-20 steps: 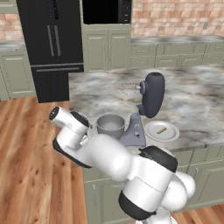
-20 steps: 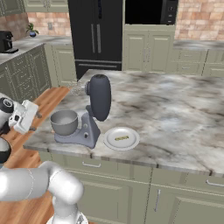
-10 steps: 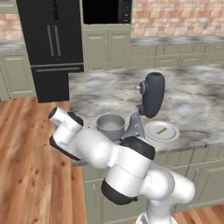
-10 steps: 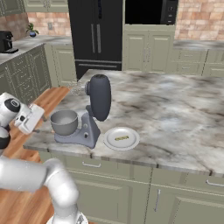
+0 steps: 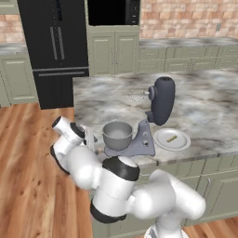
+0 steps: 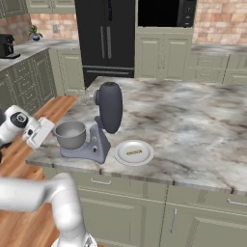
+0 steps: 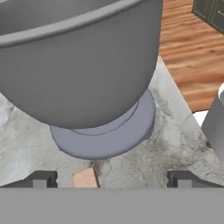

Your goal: Add butter and sugar cubes to the stand mixer bowl and then turn on the stand mixer to begin making frosting.

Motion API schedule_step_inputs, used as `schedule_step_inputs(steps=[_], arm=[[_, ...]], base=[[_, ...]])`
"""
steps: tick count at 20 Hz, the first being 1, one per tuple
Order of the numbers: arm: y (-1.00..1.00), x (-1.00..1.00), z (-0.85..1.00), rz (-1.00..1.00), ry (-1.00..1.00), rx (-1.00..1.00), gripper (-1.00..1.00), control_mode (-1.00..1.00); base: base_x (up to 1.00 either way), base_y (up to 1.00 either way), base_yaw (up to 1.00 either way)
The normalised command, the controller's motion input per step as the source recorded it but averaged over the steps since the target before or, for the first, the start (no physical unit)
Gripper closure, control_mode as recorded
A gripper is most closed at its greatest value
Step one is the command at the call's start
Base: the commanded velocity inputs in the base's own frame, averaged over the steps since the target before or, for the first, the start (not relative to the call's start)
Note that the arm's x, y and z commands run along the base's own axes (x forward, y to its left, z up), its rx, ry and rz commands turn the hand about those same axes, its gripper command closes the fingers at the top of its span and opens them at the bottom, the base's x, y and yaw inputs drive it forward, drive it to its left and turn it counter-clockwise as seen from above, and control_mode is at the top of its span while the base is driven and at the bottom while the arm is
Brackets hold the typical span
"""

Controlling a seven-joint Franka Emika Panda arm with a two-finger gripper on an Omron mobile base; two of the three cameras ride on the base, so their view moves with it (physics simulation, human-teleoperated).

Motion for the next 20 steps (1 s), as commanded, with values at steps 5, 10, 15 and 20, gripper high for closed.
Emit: schedule_step_inputs(steps=[5, 10, 15, 20], arm=[[-0.08, 0.22, -0.22, 0.00, 0.00, 0.00, -1.00, -1.00], [-0.11, 0.02, -0.31, 0.00, 0.00, 0.00, -1.00, -1.00], [-0.09, 0.18, -0.24, 0.00, 0.00, 0.00, -1.00, -1.00], [0.00, 0.27, -0.25, 0.00, 0.00, 0.00, -1.00, -1.00]], base=[[0.00, 0.00, 0.00], [0.00, 0.00, 0.00], [0.00, 0.00, 0.00], [0.00, 0.00, 0.00]])
